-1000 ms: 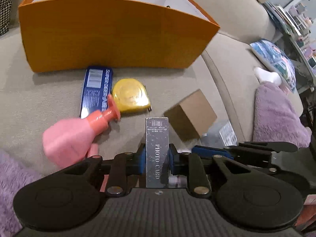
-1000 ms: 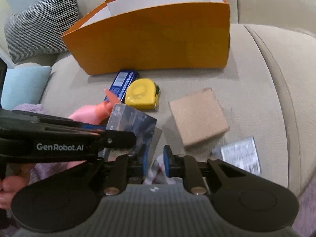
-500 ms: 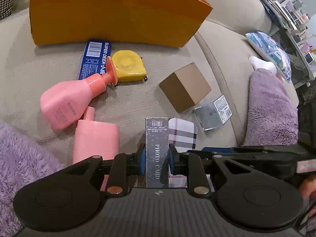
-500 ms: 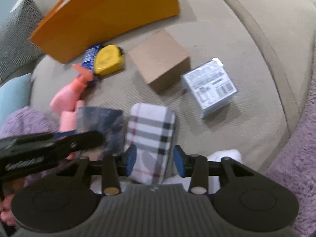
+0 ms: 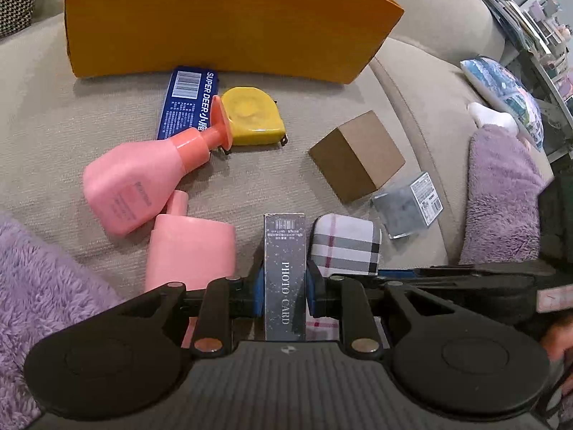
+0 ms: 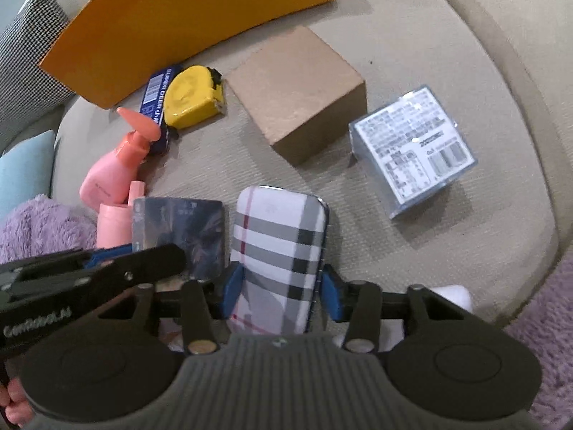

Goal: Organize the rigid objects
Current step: 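Grasp the plaid case with the right tool while the left tool holds the PHOTO CARD box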

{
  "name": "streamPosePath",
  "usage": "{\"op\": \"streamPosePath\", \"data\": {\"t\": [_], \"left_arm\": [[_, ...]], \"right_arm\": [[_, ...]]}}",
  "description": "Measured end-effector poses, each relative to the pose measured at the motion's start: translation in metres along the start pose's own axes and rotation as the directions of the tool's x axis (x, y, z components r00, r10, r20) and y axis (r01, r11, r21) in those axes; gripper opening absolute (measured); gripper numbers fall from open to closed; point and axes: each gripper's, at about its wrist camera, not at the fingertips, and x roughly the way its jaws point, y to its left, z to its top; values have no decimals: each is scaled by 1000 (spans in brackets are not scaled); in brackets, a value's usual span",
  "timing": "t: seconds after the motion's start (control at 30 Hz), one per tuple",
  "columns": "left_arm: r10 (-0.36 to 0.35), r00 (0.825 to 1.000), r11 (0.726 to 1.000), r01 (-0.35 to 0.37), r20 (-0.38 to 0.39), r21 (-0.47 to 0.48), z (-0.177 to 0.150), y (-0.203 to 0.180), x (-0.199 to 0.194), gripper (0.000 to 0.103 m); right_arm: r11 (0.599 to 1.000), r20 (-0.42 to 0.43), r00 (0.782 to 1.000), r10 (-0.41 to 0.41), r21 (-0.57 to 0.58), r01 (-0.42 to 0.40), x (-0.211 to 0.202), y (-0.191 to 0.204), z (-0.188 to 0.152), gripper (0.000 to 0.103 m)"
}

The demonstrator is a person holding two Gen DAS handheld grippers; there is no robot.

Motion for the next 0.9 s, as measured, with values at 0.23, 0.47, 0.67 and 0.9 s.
{"op": "streamPosePath", "data": {"t": [0.23, 0.47, 0.67, 0.9], "left_arm": [[-3, 1000, 1000, 3, -2, -17, -1, 4, 0, 25], [-15, 1000, 999, 15, -3, -38, -1, 8, 2, 25], [-19, 1000, 999, 19, -2, -49, -1, 8, 3, 24], [-14, 1000, 999, 14, 3, -43, -3, 8, 4, 26]], "right_arm": [[978, 119, 993, -5, -205, 29, -32, 41, -13, 18], [979, 110, 994, 13, -203, 9, -25, 35, -7, 20], [988, 107, 994, 34, -156, -17, -17, 28, -6, 22], [990, 106, 994, 15, -144, 1, -15, 27, -7, 22]]}}
